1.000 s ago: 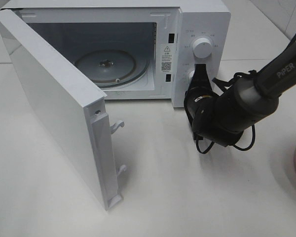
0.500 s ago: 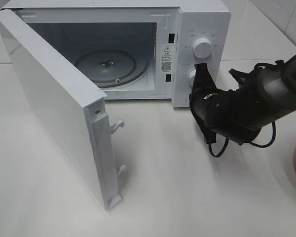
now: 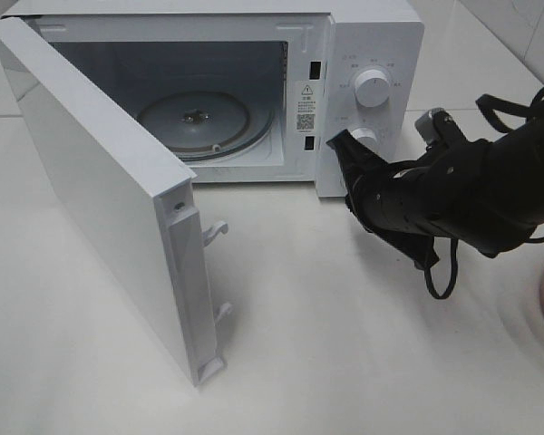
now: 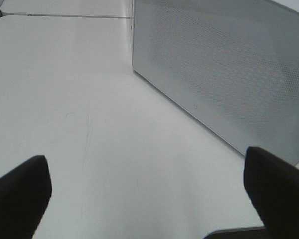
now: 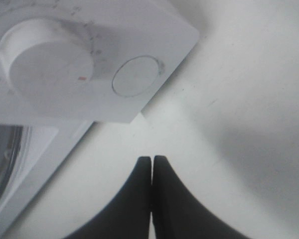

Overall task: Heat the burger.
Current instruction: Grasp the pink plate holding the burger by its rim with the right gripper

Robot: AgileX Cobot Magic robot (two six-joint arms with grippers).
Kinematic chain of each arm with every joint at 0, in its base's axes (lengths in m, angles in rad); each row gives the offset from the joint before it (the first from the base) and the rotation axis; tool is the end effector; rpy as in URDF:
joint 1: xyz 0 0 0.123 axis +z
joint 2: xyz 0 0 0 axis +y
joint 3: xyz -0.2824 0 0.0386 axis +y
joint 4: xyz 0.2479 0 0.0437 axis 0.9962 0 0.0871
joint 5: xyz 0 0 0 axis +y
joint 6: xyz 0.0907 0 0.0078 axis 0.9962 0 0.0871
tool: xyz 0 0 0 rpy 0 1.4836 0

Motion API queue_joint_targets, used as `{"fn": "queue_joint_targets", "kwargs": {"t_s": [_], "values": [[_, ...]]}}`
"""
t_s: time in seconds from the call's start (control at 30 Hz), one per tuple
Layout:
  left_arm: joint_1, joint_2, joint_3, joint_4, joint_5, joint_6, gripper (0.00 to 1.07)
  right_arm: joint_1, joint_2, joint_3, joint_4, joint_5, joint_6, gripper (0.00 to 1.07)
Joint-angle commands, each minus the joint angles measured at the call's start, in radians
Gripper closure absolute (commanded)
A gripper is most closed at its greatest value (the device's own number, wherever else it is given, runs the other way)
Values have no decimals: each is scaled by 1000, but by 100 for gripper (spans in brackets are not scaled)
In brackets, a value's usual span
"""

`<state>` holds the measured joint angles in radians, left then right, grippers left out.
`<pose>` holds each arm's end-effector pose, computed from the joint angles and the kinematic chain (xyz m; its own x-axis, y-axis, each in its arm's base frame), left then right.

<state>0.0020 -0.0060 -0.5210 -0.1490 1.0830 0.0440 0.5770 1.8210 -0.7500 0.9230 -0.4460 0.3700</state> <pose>-0.0097 -0.0120 0.2818 -0.4506 -0.0269 -0.8923 0.1035 0.9912 -0.0821 0.2933 0.1537 0.1351 -0.4512 0.7670 -0.4562 0.4188 0.6334 0.6507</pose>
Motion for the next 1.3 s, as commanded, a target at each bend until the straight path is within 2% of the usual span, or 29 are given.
{"fn": "queue_joint_targets", "kwargs": {"t_s": [0.03,0.1,0.17,0.23,0.27,0.37,0.4,0.43,0.47,0.5,0.57,0.6,0.7,0.77,0.8,0.87,1.1,1.3], "values": [[-3,-14,3,1,-13,0,8,-7,-39,2,-6,72,-171,107],[-3,-14,3,1,-13,0,8,-13,-51,2,-6,104,-219,107],[-3,-14,3,1,-13,0,8,-45,-98,1,-6,253,-438,107],[-3,-14,3,1,-13,0,8,-55,-107,0,-6,287,-487,107],[-3,-14,3,1,-13,0,8,-82,-133,0,-12,370,-571,107],[-3,-14,3,1,-13,0,8,-91,-143,0,-22,402,-597,107],[-3,-14,3,1,-13,0,8,-120,-165,0,-55,479,-635,107],[-3,-14,3,1,-13,0,8,-143,-184,0,-116,555,-641,107],[-3,-14,3,1,-13,0,8,-143,-184,0,-116,555,-641,107],[-3,-14,3,1,-13,0,8,-168,-204,0,-195,622,-636,107],[-3,-14,3,1,-13,0,8,-176,-216,0,-229,650,-632,107],[-3,-14,3,1,-13,0,8,-194,-241,0,-316,721,-621,107],[-3,-14,3,1,-13,0,8,-199,-251,0,-353,754,-614,107],[-3,-14,3,1,-13,0,8,-207,-304,0,-548,865,-579,106],[-3,-14,3,1,-13,0,8,-207,-304,0,-548,865,-579,106],[-3,-14,3,1,-13,0,8,-207,-343,0,-637,938,-531,104],[-3,-14,3,1,-13,0,8,-247,-416,0,-713,1065,-488,102],[-3,-14,3,1,-13,0,8,-341,-488,0,-786,1171,-487,95]]}}
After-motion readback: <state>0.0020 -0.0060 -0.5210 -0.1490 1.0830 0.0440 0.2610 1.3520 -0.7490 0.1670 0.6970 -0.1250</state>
